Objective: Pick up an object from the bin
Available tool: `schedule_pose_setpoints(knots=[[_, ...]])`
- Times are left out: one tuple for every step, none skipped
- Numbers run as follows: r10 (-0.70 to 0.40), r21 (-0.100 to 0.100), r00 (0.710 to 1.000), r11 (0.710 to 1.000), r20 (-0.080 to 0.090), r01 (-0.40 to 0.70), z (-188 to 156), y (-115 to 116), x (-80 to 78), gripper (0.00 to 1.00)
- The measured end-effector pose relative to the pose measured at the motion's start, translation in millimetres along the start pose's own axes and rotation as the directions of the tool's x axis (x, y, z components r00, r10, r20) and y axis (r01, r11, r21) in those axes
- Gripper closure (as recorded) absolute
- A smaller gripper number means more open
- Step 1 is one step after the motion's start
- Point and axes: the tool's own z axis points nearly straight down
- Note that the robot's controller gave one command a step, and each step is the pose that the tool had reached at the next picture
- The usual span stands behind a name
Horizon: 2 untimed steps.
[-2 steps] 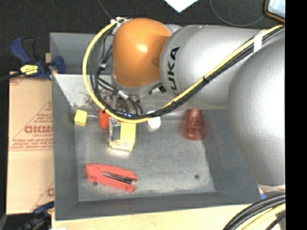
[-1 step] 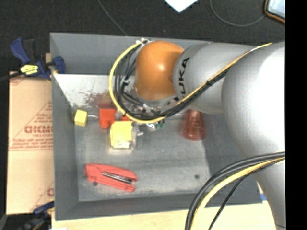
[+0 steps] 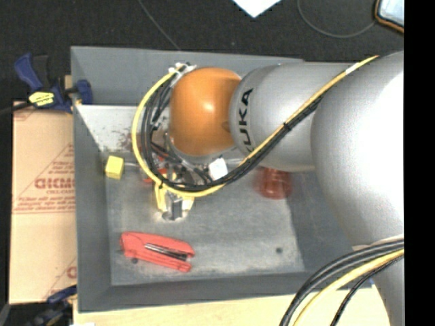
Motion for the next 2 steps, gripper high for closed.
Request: schedule_pose_setpoints(knots=[[0.077, 0.013, 0.996, 0.997, -0.033, -0.077, 45.9, -63.7, -15.6, 0.0], [0.011, 0.001, 1.0, 1.0, -0.01, -0.011, 43.5, -41.8, -21.9, 0.0]])
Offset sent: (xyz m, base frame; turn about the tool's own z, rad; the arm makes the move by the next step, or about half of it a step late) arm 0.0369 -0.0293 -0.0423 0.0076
